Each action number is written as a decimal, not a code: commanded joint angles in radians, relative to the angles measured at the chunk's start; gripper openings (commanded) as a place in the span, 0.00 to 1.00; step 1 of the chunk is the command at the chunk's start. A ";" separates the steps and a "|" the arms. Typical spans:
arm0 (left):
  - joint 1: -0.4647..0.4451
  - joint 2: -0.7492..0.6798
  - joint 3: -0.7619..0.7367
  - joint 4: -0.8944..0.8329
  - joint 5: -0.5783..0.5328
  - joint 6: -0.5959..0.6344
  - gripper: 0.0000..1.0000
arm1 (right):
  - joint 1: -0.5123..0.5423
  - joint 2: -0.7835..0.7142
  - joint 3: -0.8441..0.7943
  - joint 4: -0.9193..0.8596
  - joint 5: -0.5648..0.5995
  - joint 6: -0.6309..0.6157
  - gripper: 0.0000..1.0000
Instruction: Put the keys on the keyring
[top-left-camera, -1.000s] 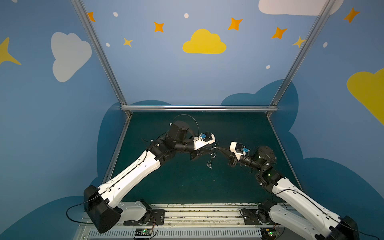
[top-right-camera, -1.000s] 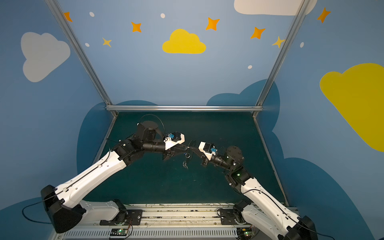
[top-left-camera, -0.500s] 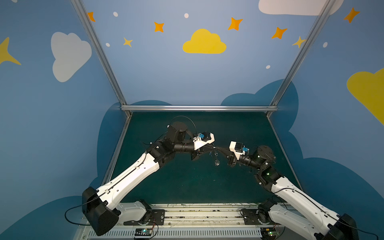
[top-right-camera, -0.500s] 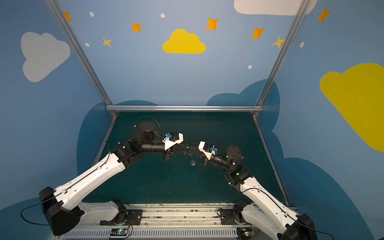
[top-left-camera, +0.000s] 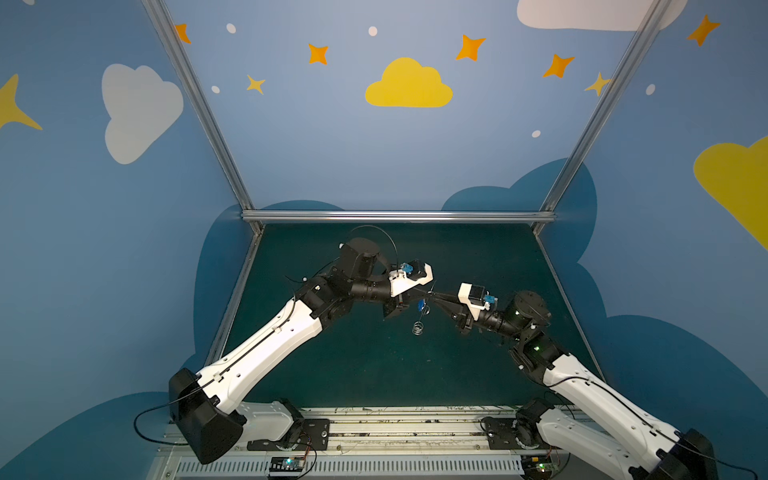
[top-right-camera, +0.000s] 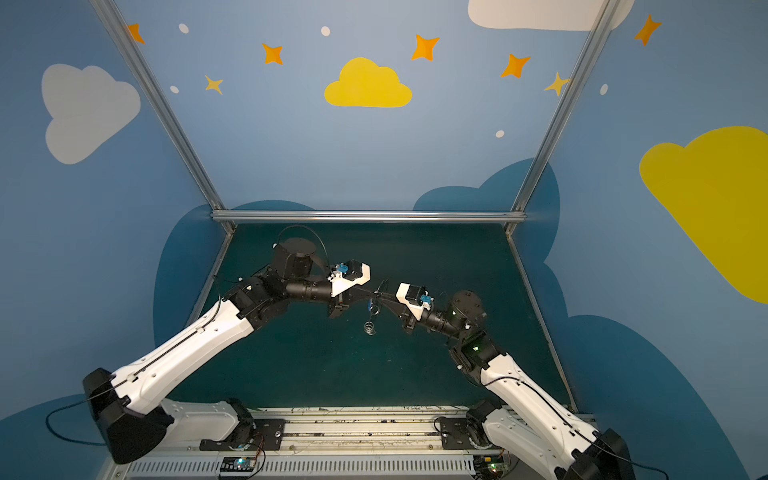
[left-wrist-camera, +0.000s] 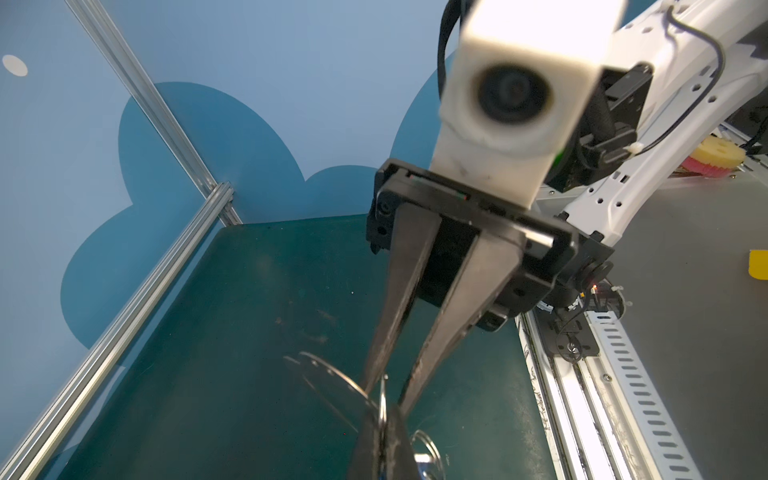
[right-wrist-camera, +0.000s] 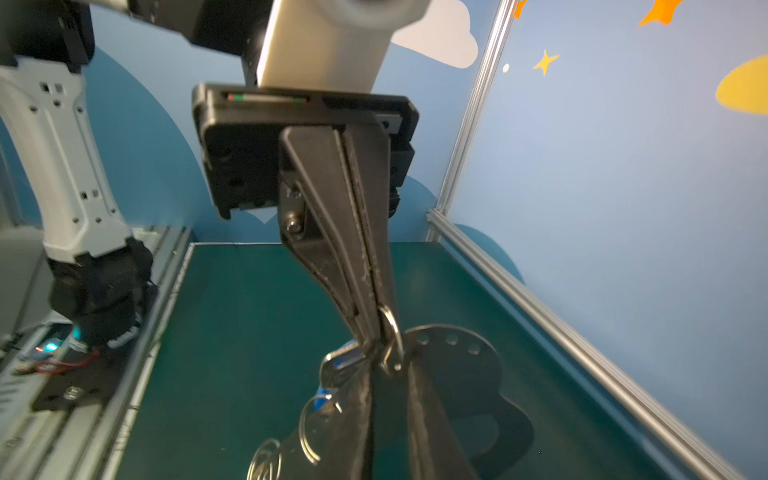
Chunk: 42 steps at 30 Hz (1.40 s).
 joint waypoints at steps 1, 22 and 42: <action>-0.023 0.029 0.110 -0.191 -0.073 0.100 0.03 | 0.002 -0.040 0.041 -0.104 0.031 -0.098 0.22; -0.139 0.175 0.391 -0.531 -0.320 0.254 0.03 | 0.003 -0.070 0.066 -0.178 -0.028 -0.229 0.19; -0.156 0.179 0.386 -0.502 -0.319 0.261 0.03 | 0.006 -0.040 0.053 -0.112 -0.048 -0.179 0.00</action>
